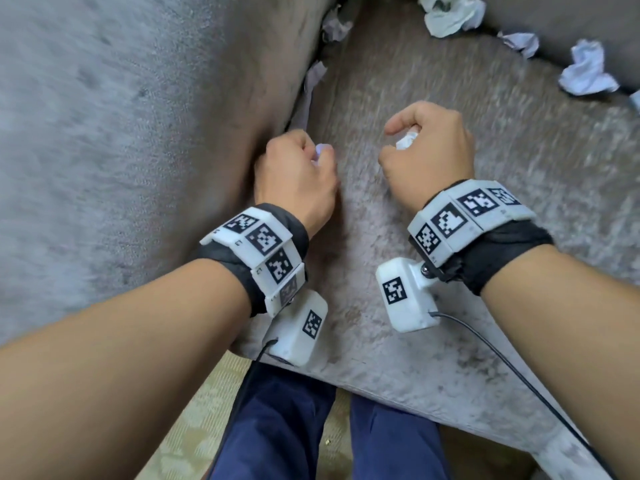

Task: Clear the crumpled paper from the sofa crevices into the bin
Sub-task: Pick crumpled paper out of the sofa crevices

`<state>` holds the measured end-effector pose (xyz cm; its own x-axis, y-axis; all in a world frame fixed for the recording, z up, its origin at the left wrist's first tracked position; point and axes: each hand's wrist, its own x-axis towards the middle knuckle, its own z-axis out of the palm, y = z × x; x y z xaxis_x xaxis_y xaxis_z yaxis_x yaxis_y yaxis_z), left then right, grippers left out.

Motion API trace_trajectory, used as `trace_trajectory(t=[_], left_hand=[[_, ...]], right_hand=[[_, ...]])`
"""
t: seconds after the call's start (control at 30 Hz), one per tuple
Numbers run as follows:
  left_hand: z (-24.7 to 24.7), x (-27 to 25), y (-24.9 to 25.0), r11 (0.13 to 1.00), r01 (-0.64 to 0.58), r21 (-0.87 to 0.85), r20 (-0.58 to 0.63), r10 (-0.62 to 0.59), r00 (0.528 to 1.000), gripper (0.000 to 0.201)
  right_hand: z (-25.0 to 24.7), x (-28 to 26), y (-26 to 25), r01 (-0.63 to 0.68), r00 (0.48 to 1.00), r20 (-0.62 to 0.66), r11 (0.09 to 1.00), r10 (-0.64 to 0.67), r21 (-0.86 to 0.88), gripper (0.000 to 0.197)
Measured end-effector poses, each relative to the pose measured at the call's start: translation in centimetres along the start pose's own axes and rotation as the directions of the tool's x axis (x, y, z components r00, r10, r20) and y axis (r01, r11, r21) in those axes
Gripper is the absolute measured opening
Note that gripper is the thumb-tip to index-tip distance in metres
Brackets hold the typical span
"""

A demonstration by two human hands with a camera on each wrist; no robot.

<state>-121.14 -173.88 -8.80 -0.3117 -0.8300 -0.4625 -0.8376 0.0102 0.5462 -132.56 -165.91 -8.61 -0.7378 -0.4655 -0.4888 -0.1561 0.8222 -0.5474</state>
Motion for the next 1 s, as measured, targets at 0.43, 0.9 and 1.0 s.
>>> trace_trajectory(t=[0.43, 0.9, 1.0], left_hand=[[-0.8, 0.4, -1.2, 0.993, -0.117, -0.027, 0.145, 0.120, 0.982, 0.023], [1.7, 1.9, -1.0, 0.983, -0.099, 0.152, 0.062, 0.090, 0.994, 0.060], [2.3, 2.8, -0.7, 0.970, -0.041, 0.238, 0.081, 0.022, 0.996, 0.053]], right_hand=[[-0.1, 0.2, -0.9, -0.034, 0.997, -0.073, 0.999, 0.034, -0.002, 0.030], [0.7, 1.3, 2.1, -0.048, 0.998, -0.033, 0.996, 0.050, 0.074, 0.025], [0.1, 1.6, 2.1, -0.035, 0.999, -0.028, 0.995, 0.038, 0.091, 0.026]])
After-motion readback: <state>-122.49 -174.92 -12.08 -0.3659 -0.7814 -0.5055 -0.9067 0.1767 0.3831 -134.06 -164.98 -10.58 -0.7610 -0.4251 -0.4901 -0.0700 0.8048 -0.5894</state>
